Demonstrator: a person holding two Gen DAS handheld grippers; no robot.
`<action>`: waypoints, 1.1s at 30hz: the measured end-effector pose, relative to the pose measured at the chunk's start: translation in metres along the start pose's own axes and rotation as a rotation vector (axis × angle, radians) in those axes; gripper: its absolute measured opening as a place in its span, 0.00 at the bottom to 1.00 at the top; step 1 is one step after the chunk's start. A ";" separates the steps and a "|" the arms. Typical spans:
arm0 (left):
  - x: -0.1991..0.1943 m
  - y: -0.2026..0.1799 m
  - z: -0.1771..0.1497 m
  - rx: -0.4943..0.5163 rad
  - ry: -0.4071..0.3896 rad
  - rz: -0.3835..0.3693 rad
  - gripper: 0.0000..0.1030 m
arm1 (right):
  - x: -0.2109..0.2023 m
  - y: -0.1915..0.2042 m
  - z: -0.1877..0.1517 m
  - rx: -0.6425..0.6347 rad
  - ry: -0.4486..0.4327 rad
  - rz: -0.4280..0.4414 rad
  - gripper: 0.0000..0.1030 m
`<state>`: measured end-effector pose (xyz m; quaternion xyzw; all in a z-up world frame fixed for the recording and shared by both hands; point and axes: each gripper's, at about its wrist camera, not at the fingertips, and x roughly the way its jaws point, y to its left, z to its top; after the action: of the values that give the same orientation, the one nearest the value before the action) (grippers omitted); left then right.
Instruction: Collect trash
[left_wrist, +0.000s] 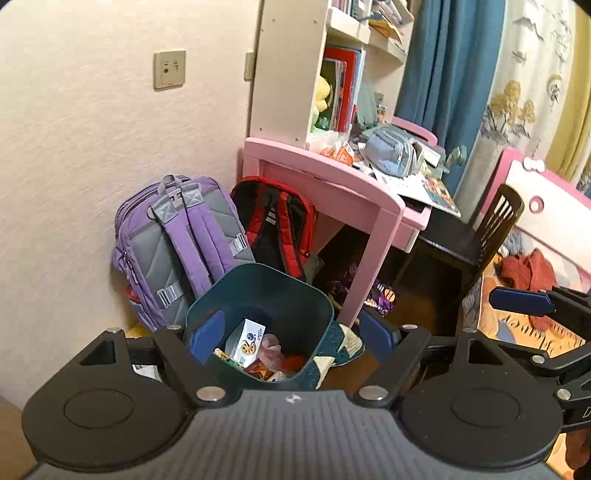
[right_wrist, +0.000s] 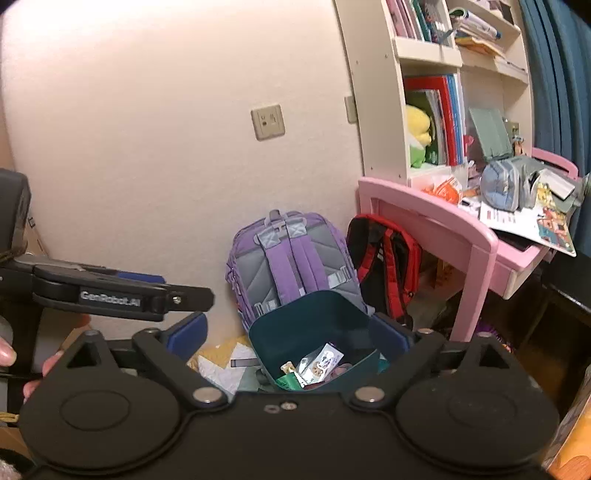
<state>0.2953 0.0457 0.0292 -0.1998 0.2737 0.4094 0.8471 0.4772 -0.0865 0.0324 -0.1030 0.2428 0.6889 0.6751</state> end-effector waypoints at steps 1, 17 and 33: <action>-0.005 -0.002 -0.001 -0.012 -0.005 0.004 0.79 | -0.006 -0.001 0.000 0.004 -0.010 0.002 0.97; -0.063 -0.020 -0.024 -0.114 -0.075 0.089 1.00 | -0.047 0.016 0.001 -0.032 -0.046 0.055 1.00; -0.099 -0.033 -0.038 -0.114 -0.111 0.153 1.00 | -0.064 0.017 -0.003 0.013 -0.061 0.077 1.00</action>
<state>0.2598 -0.0525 0.0658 -0.2032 0.2170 0.4983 0.8145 0.4645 -0.1435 0.0630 -0.0681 0.2307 0.7156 0.6558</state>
